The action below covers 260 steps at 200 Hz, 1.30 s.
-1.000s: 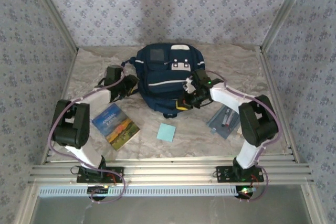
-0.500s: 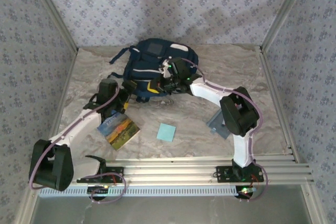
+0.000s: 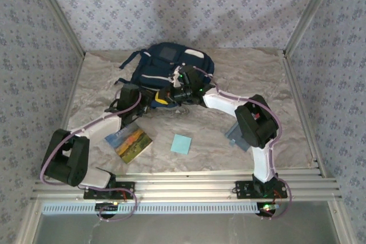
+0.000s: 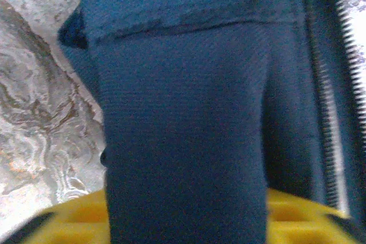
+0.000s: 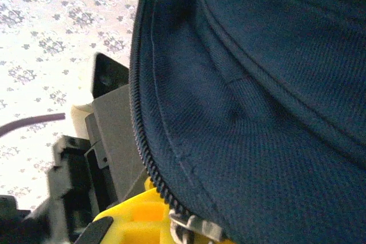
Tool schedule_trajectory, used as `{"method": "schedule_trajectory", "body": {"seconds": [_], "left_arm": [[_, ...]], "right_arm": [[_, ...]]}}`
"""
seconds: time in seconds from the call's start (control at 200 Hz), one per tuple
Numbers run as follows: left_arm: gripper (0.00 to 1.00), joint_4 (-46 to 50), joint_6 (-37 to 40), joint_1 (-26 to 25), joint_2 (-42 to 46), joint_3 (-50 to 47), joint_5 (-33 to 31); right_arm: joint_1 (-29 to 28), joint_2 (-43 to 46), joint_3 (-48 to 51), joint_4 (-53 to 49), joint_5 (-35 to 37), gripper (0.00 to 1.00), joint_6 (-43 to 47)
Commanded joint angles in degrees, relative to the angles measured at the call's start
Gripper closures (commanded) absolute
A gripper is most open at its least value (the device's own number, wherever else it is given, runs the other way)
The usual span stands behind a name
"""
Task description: Pack books, pencil case, and school supplies into a backpack
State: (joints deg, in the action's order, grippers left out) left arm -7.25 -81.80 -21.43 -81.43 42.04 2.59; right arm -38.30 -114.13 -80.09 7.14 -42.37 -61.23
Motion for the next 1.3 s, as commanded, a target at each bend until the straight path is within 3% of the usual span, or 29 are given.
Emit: {"method": "schedule_trajectory", "body": {"seconds": [0.0, 0.16, 0.305, 0.48, 0.79, 1.034, 1.269, 1.294], "left_arm": [[1.00, -3.60, -0.74, 1.39, -1.19, 0.96, -5.19], [1.00, 1.36, 3.30, 4.44, 1.00, 2.21, -4.95], [1.00, 6.82, 7.30, 7.68, 5.16, 2.25, -5.49], [1.00, 7.61, 7.92, 9.74, 8.27, 0.80, -3.74], [1.00, 13.70, 11.28, 10.29, 13.12, 0.82, -0.29], [1.00, 14.96, 11.62, 10.53, 14.50, 0.27, -0.33], [1.00, 12.03, 9.52, 7.96, 11.38, 1.23, -0.21], [1.00, 11.68, 9.31, 7.48, 11.02, 1.35, -0.54]], "right_arm": [[-0.01, 3.84, 0.64, -2.23, -5.59, 1.00, 4.38], [4.21, 5.72, 2.09, -24.43, -7.32, 1.00, 21.12], [9.79, 7.56, 7.93, -28.43, -8.39, 1.00, 24.68], [15.15, 6.19, 8.23, -33.57, -5.08, 1.00, 35.40], [24.59, -5.74, -9.07, -44.70, 5.32, 1.00, 48.84], [30.06, -6.60, -12.98, -47.40, 9.68, 1.00, 52.96], [29.16, -3.29, -11.04, -45.93, 8.16, 1.00, 52.22], [28.92, -2.40, -10.05, -45.27, 7.17, 0.92, 51.66]]}}
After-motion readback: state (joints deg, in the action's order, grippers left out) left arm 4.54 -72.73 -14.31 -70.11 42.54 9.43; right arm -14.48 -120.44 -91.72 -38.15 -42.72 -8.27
